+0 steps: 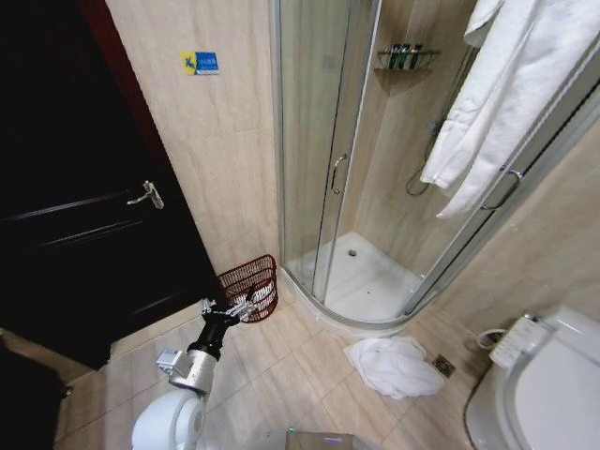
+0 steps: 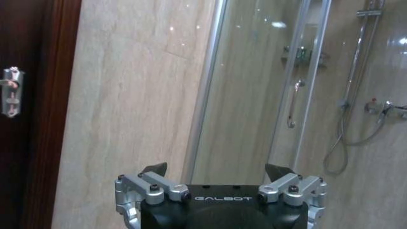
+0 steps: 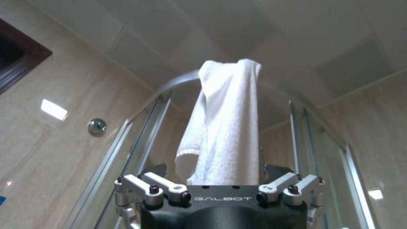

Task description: Discard the used towel into the hamper.

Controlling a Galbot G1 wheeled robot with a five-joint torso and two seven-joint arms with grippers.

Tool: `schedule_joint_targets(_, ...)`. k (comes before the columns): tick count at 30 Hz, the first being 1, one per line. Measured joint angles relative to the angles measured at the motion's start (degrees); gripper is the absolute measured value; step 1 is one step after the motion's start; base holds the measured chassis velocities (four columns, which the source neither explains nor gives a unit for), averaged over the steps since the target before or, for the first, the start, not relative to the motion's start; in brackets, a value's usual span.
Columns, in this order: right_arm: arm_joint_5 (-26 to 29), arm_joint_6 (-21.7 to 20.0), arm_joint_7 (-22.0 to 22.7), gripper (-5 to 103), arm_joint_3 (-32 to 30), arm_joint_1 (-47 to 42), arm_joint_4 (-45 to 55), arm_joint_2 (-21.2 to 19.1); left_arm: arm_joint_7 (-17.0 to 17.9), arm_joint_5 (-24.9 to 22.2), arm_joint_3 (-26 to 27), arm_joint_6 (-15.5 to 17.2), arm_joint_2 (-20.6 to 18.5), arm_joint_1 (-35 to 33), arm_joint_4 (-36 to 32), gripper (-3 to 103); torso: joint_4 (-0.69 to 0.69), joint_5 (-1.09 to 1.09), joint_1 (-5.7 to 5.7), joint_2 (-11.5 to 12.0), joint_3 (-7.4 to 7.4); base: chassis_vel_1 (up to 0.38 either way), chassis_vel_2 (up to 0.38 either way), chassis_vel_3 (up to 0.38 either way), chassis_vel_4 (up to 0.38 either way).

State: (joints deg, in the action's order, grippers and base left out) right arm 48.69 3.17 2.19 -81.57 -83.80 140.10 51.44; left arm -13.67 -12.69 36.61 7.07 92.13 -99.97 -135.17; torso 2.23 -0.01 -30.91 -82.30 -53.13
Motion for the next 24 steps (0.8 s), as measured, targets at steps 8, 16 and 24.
schedule_joint_targets(8, 1.8, -1.4, 0.9, 100, -1.3, 1.4, -1.4, -4.0, 0.0, 0.0, 0.0, 0.0, 0.0, 0.0, 0.0, 100, 0.01, 0.03, -0.06, 0.0, -0.02, -0.136, 0.138, 0.128, -0.119)
schedule_joint_targets(16, 2.8, -4.2, 1.1, 100, 0.3, 12.5, -10.3, -13.8, 0.0, 0.0, 0.0, 0.0, 0.0, 0.0, 0.0, 100, 0.03, 0.00, -0.02, 0.0, -0.01, -0.034, 0.028, 0.023, -0.026)
schedule_joint_targets(24, 2.0, -3.7, -1.1, 100, 8.7, 23.2, -15.8, -16.0, 0.0, 0.0, 0.0, 0.0, 0.0, 0.0, 0.0, 100, -0.01, 0.01, 0.02, 0.0, 0.00, 0.000, 0.000, 0.000, 0.000)
